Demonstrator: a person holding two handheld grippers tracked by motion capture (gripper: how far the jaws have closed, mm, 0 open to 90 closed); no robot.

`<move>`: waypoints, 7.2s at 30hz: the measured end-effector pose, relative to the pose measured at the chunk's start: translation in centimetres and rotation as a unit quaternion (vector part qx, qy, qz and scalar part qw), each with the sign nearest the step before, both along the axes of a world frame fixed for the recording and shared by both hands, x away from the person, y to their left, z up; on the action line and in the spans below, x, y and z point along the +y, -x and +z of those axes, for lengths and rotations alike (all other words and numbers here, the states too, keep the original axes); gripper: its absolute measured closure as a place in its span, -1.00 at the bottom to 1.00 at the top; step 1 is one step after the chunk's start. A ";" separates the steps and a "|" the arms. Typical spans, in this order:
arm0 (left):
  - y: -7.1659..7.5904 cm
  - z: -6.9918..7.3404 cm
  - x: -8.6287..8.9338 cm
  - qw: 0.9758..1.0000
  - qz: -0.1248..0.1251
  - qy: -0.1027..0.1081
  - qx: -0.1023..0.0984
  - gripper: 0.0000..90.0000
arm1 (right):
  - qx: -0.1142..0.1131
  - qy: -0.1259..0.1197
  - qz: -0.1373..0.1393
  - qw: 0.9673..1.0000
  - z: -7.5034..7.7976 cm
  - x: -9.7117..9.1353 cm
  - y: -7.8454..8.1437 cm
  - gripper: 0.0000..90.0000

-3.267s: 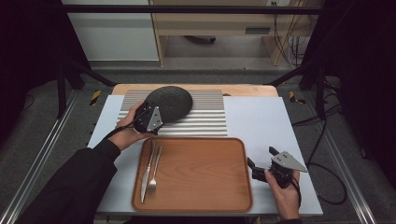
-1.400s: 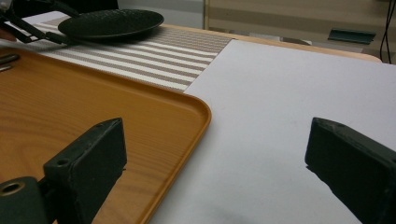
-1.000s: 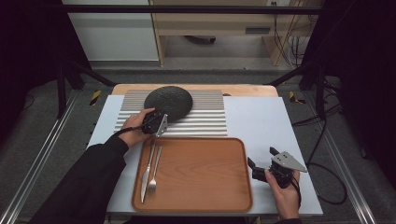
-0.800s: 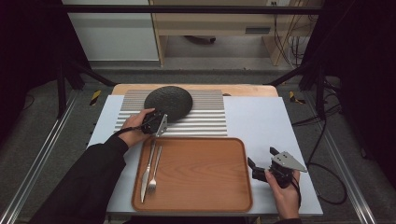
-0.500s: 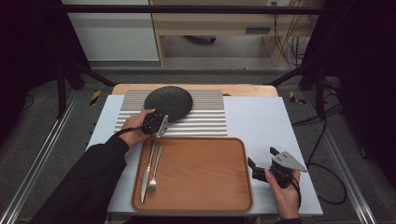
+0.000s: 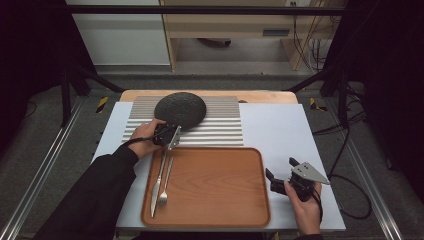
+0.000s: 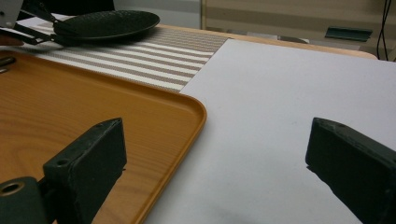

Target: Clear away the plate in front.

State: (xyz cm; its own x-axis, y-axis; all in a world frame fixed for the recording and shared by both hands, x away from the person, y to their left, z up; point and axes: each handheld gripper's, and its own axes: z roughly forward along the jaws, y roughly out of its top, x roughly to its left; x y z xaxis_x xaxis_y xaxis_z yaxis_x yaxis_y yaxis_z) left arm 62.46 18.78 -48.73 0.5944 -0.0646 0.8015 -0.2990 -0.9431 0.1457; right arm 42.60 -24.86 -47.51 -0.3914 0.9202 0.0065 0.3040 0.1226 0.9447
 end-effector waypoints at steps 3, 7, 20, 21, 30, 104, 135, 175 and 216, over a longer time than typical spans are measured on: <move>0.0 0.0 0.0 1.000 0.000 0.003 0.002 0.73 | 0.000 0.000 0.001 1.000 0.0 0.0 0.0 -0.88; 0.1 0.1 -0.1 1.000 0.002 -0.001 -0.002 0.74 | 0.000 -0.001 0.001 1.000 0.0 0.0 0.0 -0.88; 0.5 0.4 -0.4 0.999 -0.001 0.008 -0.031 0.84 | 0.000 0.001 0.001 1.000 0.0 -0.1 0.0 -0.88; 0.5 0.5 -0.4 0.999 0.000 0.006 -0.035 0.85 | 0.000 0.000 0.001 1.000 0.0 -0.1 0.0 -0.88; 0.9 0.6 -1.4 0.998 0.000 -0.007 -0.068 0.93 | 0.001 -0.001 0.001 1.000 0.0 -0.2 0.0 -0.88; 23.3 3.8 -4.2 0.987 -0.093 0.045 -0.125 0.92 | -0.030 -0.011 0.009 0.999 0.9 -0.2 1.0 -0.87; 26.5 2.1 -4.9 0.987 -0.094 0.077 -0.108 0.92 | -0.029 -0.012 0.013 0.999 0.9 0.0 1.0 -0.87; 29.1 0.5 -5.9 0.987 -0.123 0.051 -0.086 0.92 | -0.028 -0.011 0.008 1.000 0.9 -0.2 1.0 -0.87; 28.7 -0.5 -6.3 0.992 -0.122 0.018 -0.035 0.76 | -0.029 -0.009 0.008 1.000 0.9 -0.2 1.0 -0.87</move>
